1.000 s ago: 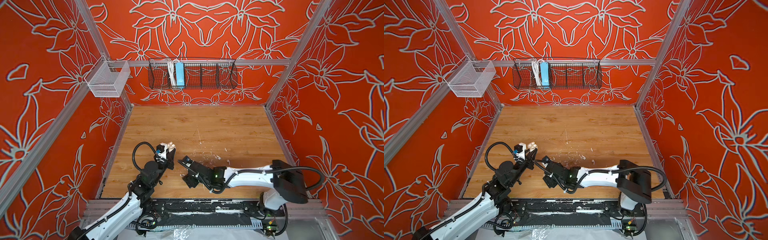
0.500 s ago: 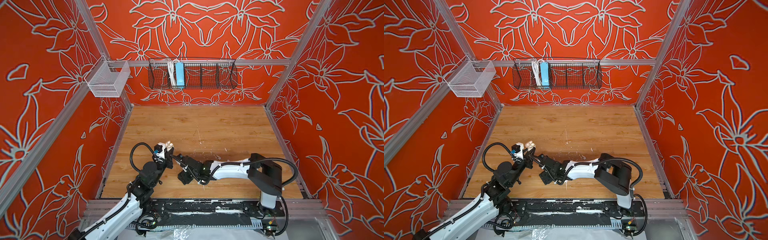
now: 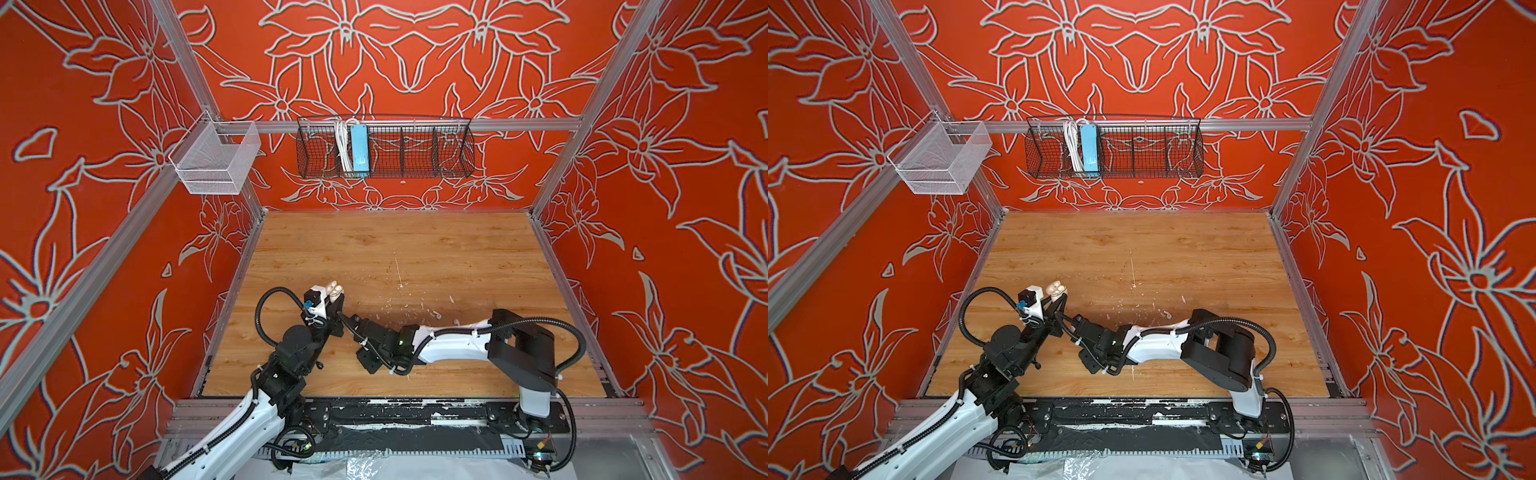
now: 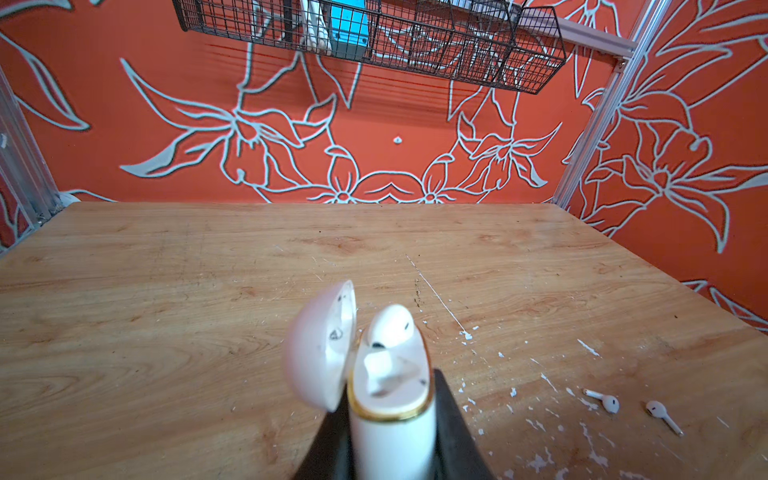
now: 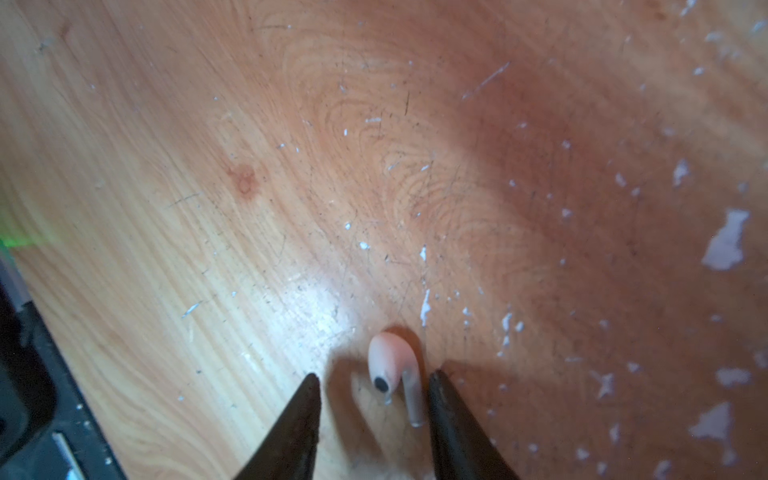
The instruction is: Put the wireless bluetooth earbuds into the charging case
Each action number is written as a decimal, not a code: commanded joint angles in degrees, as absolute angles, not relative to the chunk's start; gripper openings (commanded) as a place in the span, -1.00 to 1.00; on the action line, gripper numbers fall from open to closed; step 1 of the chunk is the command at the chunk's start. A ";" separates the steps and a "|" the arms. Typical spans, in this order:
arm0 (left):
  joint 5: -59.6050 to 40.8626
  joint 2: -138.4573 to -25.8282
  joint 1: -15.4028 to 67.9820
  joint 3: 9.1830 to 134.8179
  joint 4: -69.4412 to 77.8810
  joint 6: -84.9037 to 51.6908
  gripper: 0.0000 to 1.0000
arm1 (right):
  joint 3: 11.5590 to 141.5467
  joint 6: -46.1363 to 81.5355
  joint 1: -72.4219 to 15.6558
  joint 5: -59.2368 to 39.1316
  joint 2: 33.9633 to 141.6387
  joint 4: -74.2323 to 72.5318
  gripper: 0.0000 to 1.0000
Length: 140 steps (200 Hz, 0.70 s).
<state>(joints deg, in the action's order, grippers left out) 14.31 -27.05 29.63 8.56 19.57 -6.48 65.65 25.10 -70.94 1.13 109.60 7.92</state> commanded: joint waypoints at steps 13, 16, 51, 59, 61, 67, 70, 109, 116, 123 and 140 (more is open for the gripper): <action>14.71 -26.72 29.47 9.14 19.72 -7.08 -1.00 | 65.17 26.76 -72.42 2.79 109.20 10.27 -0.32; 14.69 -26.75 29.45 9.02 19.83 -7.18 -1.00 | 65.17 26.84 -72.44 2.89 109.20 10.28 -0.34; 15.33 -27.42 29.44 9.98 18.79 -7.36 -1.00 | 66.87 27.42 -72.52 7.57 109.23 13.16 -0.38; 15.38 -27.62 29.45 9.87 19.13 -7.54 -1.00 | 67.74 27.42 -72.55 8.66 109.51 14.25 -0.36; 15.31 -27.62 29.49 9.83 19.22 -7.55 -1.00 | 67.95 27.42 -72.63 8.91 109.58 14.59 -0.35; 15.12 -27.71 29.45 9.84 19.39 -7.65 -1.00 | 68.78 27.51 -72.72 9.65 109.96 15.55 -0.32; 15.01 -27.83 29.44 9.91 19.38 -7.65 -1.00 | 69.15 27.58 -72.76 9.97 110.09 16.08 -0.30; 16.59 -27.06 29.43 9.90 18.58 -8.06 -1.00 | 72.77 28.97 -73.55 10.46 113.08 18.19 -0.06; 16.83 -26.93 29.44 9.83 18.58 -8.17 -1.00 | 73.16 29.38 -73.63 10.62 113.41 18.45 -0.07; 17.10 -26.81 29.45 9.94 18.27 -8.26 -1.00 | 73.59 29.81 -73.65 10.72 113.63 18.69 -0.07; 17.70 -26.45 29.42 10.12 17.50 -8.09 -1.00 | 73.94 30.83 -73.65 11.44 114.20 18.37 -0.04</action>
